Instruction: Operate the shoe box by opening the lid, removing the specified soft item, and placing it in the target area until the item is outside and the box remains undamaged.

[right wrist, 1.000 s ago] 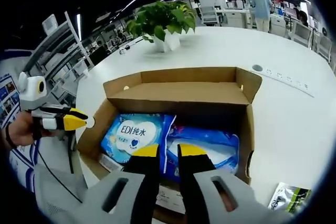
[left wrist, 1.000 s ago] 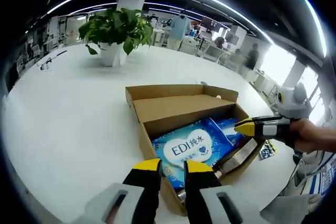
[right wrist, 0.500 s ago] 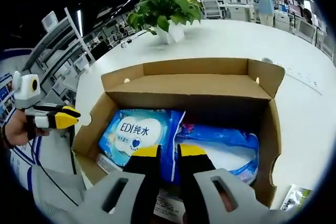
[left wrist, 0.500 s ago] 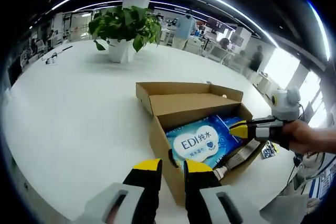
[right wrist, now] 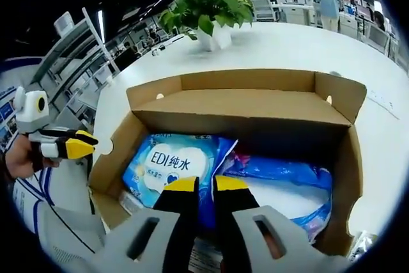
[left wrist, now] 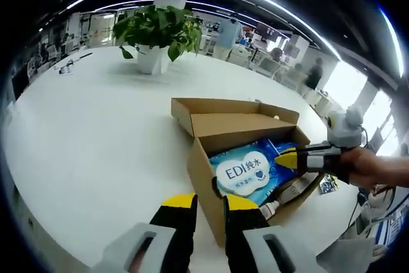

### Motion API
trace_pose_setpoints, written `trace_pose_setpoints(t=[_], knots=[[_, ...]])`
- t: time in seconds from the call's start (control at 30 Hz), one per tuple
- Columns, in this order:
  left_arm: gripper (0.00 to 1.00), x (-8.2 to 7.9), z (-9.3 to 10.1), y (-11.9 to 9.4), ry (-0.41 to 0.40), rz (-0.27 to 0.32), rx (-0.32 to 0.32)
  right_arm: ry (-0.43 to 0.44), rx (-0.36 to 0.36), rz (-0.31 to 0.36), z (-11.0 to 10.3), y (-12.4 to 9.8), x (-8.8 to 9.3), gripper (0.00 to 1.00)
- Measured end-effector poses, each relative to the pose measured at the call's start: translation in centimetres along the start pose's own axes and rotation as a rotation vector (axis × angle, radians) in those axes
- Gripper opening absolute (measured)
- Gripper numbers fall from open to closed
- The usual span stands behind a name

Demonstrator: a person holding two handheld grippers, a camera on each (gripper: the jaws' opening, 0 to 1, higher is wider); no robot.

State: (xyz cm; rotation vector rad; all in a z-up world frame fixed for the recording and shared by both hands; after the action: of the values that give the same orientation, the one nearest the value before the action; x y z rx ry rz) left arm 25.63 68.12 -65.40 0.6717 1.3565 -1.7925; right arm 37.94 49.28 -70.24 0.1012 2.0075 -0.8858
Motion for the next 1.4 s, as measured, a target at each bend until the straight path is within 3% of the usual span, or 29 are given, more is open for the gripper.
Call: trace_pose_setpoints(t=[0.73, 0.8, 0.87, 1.03, 1.13, 1.23, 1.4], knots=[[0.16, 0.4, 0.9, -0.8, -0.008, -0.007, 0.002, -0.068, 0.048, -0.031, -0.6, 0.3, 0.5, 0.00], [0.16, 0.3, 0.8, -0.6, -0.001, -0.008, 0.005, -0.053, 0.049, -0.017, -0.5, 0.1, 0.3, 0.00], [0.16, 0.3, 0.9, -0.5, 0.002, -0.012, 0.006, 0.021, 0.058, 0.027, -0.4, -0.2, 0.0, 0.00], [0.16, 0.2, 1.1, 0.2, 0.014, -0.018, 0.017, 0.009, 0.049, 0.049, 0.0, -0.3, -0.2, 0.00], [0.16, 0.1, 1.4, 0.9, 0.018, -0.020, 0.027, 0.047, 0.064, 0.091, 0.2, -1.0, -0.8, 0.00], [0.16, -0.2, 2.0, 1.5, 0.023, -0.017, 0.041, 0.110, 0.086, 0.124, 1.2, -1.8, -1.1, 0.00], [0.16, -0.3, 3.8, 2.0, 0.033, -0.018, 0.069, 0.095, 0.096, 0.136, 1.9, -3.2, -1.3, 0.00]])
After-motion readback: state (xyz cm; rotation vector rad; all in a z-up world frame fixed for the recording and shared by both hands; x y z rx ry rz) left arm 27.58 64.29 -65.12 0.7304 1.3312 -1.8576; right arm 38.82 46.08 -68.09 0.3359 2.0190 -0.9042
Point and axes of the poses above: the point that each gripper's makers call its tool centre point, and the gripper's own axes: y roughly forward along the fingers, z roughly to its right, x roughly out of its underside, the point moved 5 cm from there along -y, roughly backward along the fingers, and after that the axes turned 9 degrees about z, right-handed, at the moved point
